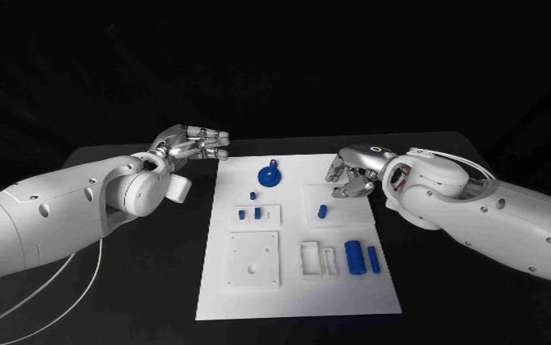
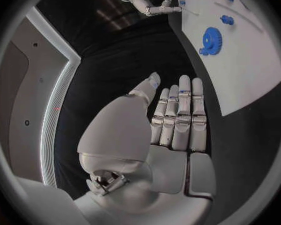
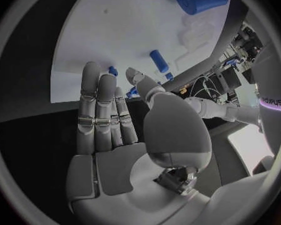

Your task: Assemble the parts on the task board

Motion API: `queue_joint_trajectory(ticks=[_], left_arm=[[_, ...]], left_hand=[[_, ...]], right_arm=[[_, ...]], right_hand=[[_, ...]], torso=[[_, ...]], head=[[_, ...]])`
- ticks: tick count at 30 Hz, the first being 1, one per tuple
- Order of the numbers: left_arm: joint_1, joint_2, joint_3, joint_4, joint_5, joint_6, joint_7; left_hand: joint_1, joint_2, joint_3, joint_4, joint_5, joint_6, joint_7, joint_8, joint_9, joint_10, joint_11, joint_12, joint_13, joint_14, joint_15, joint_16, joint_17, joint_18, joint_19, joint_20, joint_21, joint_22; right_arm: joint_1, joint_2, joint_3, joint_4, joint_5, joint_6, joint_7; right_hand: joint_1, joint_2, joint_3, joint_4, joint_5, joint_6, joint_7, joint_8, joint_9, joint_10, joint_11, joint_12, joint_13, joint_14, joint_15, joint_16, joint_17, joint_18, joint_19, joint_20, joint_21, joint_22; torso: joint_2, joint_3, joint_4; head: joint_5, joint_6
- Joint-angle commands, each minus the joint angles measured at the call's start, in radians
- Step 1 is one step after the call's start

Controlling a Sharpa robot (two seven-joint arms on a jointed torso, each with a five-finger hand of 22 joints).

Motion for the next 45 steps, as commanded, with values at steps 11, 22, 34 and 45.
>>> queue_joint_trajectory(ticks=[11,22,34,45], left_arm=[[0.001,0.002,0.001,0.013,0.013,0.042,0.028],[0.001,0.001,0.001,0.016,0.012,0.043,0.028],[0.001,0.0,0.001,0.015,0.009,0.047,0.026],[0.001,-0.001,0.001,0.013,0.004,0.05,0.024]], left_hand=[[0.003,0.025,-0.031,-0.015,-0.002,-0.005,-0.002,-0.002,0.0,-0.022,0.005,0.002,0.001,-0.013,0.006,-0.006,0.002,0.005,0.022,0.002,0.008,-0.111],[0.001,0.026,-0.034,-0.016,-0.001,-0.01,-0.003,-0.002,0.0,-0.02,0.004,0.002,0.0,-0.012,0.005,-0.006,0.003,0.004,0.025,0.0,0.014,-0.132],[0.0,0.027,-0.035,-0.015,-0.002,-0.009,-0.001,-0.002,0.0,-0.022,0.004,0.002,0.0,-0.01,0.005,-0.005,0.004,0.004,0.026,0.0,0.016,-0.137],[0.001,0.028,-0.036,-0.016,-0.002,-0.007,-0.001,-0.002,0.0,-0.023,0.005,0.002,0.0,-0.009,0.005,-0.006,0.005,0.004,0.027,0.0,0.018,-0.14]], right_arm=[[-0.02,0.001,-0.004,0.013,-0.112,0.006,-0.051],[-0.027,0.011,-0.014,-0.007,-0.105,0.009,-0.045],[-0.031,0.017,-0.016,-0.009,-0.107,-0.001,-0.042],[-0.036,0.02,-0.016,-0.004,-0.135,-0.016,-0.063]], right_hand=[[0.003,-0.024,0.083,0.031,-0.009,0.016,-0.005,-0.001,0.001,0.024,-0.005,-0.003,0.0,0.008,-0.003,0.025,-0.007,0.009,0.011,-0.007,0.005,0.045],[0.009,-0.016,0.154,0.052,-0.022,0.042,-0.013,-0.001,0.001,0.077,-0.021,-0.002,0.0,0.012,-0.018,0.032,0.003,-0.015,0.008,-0.025,0.047,0.117],[0.021,0.018,0.275,0.055,-0.108,0.115,-0.029,0.002,0.01,0.161,-0.047,0.0,0.006,0.022,-0.033,0.031,0.01,-0.021,0.002,-0.039,0.064,0.165],[0.02,0.033,0.297,0.038,-0.142,0.152,-0.039,0.001,0.022,0.199,-0.058,0.0,0.008,0.033,-0.043,0.027,0.017,-0.028,0.013,-0.051,0.056,0.189]], torso=[[0.0,-0.0002,0.0023],[0.0,0.0,0.0011],[0.0,0.0007,0.0005],[0.0,0.0004,0.0008]], head=[[0.0,-0.005],[0.002,-0.007],[0.001,-0.009],[0.001,-0.011]])
